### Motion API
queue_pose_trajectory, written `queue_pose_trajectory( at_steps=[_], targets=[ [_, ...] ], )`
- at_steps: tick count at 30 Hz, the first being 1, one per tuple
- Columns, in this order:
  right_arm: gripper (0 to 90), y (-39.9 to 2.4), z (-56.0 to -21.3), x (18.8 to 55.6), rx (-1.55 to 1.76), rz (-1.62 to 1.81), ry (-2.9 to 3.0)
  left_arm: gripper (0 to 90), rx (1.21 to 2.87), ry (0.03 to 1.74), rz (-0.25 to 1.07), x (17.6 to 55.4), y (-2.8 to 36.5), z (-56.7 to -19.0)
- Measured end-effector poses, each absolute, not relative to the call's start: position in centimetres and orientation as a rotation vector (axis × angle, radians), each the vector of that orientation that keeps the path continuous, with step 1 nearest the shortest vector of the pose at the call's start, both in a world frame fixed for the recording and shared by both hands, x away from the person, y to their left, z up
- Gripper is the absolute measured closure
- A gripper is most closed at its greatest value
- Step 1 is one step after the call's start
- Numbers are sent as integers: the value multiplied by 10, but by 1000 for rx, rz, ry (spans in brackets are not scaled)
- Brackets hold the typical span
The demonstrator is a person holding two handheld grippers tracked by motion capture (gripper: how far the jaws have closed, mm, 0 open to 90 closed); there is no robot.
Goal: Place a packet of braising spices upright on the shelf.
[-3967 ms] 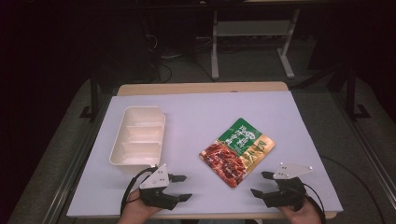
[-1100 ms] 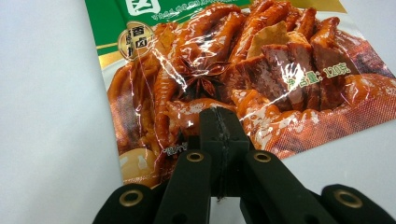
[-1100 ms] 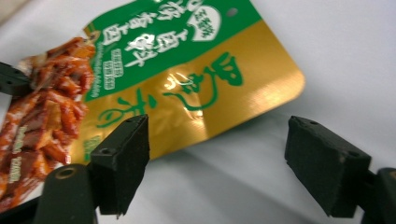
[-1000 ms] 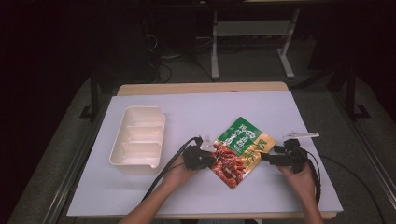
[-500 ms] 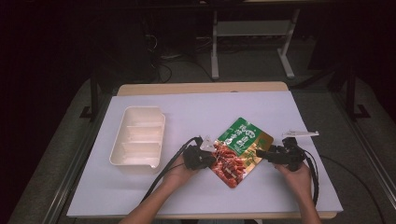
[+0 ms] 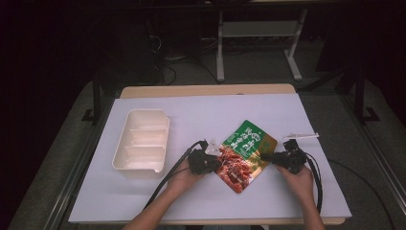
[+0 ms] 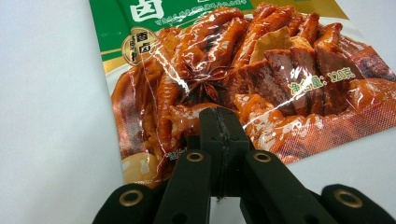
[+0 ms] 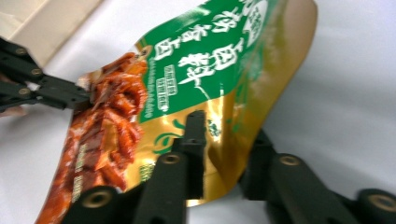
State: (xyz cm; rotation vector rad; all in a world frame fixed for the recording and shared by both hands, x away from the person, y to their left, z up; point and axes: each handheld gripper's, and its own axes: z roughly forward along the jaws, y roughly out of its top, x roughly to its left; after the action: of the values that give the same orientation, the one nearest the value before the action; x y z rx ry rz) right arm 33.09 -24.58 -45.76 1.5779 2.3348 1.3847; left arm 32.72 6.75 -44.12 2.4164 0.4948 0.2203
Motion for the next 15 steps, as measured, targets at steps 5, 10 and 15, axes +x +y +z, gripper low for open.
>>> queue_pose_trajectory(
  at_steps=[5, 10, 15],
  targets=[
    [772, -244, -457, 332, 1592, 1502, 2321, 900, 2413, 493, 223, 327, 67, -442],
    [679, -229, -462, 338, 1616, 1427, 2375, 900, 2415, 491, 229, 327, 67, -441],
    [680, -219, -462, 342, 1609, 1436, 2370, 900, 2410, 488, 225, 327, 67, -442]
  ],
)
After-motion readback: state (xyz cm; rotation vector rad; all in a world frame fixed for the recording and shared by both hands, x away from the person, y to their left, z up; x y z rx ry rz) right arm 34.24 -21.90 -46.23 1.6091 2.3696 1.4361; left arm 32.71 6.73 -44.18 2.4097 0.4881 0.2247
